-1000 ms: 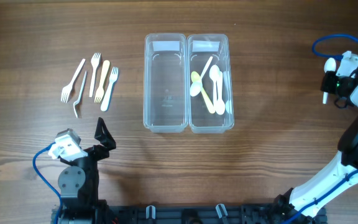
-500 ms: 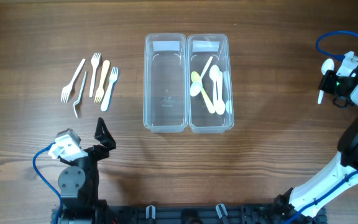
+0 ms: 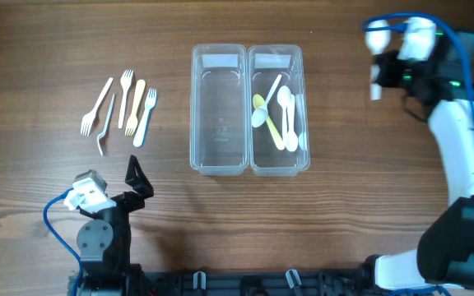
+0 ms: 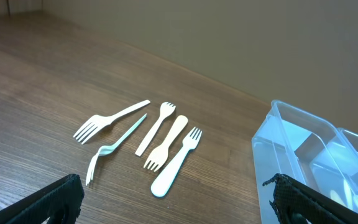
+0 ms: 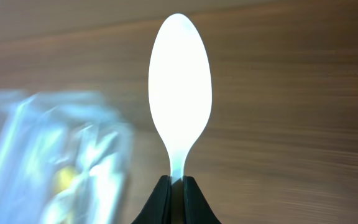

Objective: Pack container
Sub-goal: 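Lower the last white spoon into the right container and release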

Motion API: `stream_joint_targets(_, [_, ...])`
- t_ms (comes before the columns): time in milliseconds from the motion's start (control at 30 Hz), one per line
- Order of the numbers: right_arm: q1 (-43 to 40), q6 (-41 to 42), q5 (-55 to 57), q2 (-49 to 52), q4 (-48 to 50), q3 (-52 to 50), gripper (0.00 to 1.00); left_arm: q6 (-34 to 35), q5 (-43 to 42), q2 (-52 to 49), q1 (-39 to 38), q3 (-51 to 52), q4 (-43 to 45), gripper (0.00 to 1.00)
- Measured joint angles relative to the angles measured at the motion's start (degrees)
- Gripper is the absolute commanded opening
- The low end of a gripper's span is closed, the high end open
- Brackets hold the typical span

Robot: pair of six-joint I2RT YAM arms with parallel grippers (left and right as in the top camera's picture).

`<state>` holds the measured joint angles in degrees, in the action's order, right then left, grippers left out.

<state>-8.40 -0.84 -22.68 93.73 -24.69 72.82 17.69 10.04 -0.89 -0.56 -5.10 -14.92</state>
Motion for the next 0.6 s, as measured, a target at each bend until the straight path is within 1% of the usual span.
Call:
stream_joint_targets(167, [13.3, 3.1, -1.4, 0.0, 0.5, 0.0, 0.04, 0.0, 0.0, 0.0, 0.0, 0.0, 0.0, 1.00])
stream_joint_targets(300, [21.6, 5.6, 0.4, 0.0, 0.7, 0.0, 0.04, 0.0, 0.0, 0.0, 0.0, 0.0, 0.0, 1.00])
stream_joint_targets(433, [25.5, 6.7, 4.1, 0.0, 0.6, -0.5, 0.04, 0.0, 0.0, 0.0, 0.0, 0.0, 0.0, 1.00])
stream_joint_targets(600, [26.0, 8.6, 6.9, 0.0, -1.1, -0.6, 0.04, 0.0, 0.0, 0.0, 0.0, 0.0, 0.0, 1.00])
